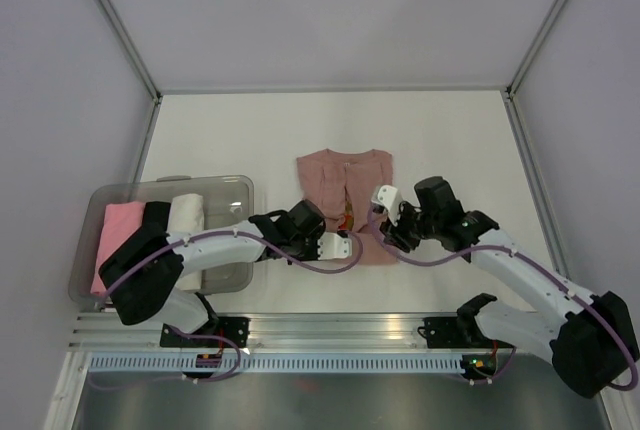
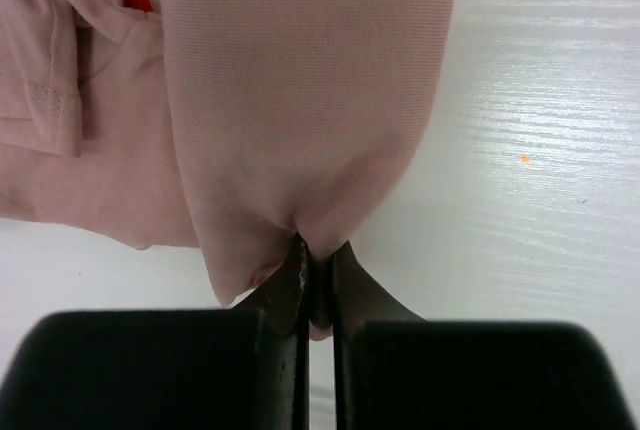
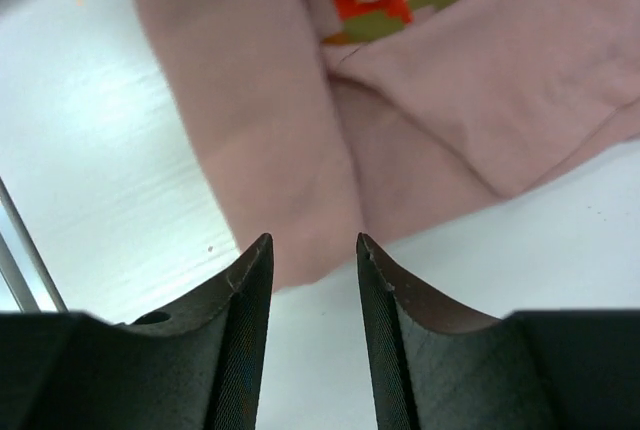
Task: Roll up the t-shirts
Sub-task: Roll the tshirt
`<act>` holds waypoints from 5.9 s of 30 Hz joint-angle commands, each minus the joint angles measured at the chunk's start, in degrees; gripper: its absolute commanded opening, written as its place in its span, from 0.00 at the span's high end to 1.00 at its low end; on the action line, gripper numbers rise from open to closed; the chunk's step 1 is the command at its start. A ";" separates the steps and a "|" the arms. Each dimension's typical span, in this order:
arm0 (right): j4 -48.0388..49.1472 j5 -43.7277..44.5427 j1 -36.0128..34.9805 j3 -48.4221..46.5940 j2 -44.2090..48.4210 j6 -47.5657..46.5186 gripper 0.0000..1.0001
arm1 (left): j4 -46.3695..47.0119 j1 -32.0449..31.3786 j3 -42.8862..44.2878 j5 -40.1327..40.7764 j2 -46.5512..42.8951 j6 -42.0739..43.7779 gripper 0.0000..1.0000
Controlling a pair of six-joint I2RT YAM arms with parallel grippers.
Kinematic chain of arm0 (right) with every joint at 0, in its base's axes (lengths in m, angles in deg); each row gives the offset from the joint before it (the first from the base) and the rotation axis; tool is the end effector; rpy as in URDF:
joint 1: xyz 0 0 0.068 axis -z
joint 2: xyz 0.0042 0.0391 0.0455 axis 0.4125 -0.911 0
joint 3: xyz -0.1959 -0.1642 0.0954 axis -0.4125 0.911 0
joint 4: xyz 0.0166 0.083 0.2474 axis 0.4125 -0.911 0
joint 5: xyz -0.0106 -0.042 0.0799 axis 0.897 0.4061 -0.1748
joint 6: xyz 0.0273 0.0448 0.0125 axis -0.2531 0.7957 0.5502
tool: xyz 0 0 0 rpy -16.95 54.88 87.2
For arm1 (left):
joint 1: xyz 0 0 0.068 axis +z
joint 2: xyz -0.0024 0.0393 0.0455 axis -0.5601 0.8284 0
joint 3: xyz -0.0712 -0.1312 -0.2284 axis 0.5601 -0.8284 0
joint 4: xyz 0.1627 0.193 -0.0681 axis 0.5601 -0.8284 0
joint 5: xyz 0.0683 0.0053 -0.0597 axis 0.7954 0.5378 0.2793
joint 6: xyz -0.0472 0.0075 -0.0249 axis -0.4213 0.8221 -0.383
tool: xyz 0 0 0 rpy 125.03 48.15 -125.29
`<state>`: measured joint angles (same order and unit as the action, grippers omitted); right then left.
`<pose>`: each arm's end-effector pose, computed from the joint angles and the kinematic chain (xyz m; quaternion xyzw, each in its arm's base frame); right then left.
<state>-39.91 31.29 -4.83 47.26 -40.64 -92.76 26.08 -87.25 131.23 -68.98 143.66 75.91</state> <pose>0.1810 0.1182 0.2272 -0.4934 0.7703 0.2082 0.3462 0.1597 -0.2159 0.1622 0.7043 0.6612 -0.0509 0.2535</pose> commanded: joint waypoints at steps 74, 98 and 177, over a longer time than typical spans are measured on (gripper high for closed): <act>-11.28 -10.95 4.40 -11.22 -24.13 -5.65 1.00 | -32.26 22.78 23.49 -36.02 12.12 5.24 0.39; 0.39 -8.58 1.69 -7.02 -7.00 15.16 0.95 | -25.67 22.87 23.04 -26.97 20.38 -6.54 0.98; 18.69 2.06 -4.12 -1.38 -22.55 33.82 1.00 | 9.32 -1.04 -9.04 6.53 -5.81 12.61 0.21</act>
<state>-22.66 33.98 -9.16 45.60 -64.46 -58.60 32.02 -87.91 123.07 -62.24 136.47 84.61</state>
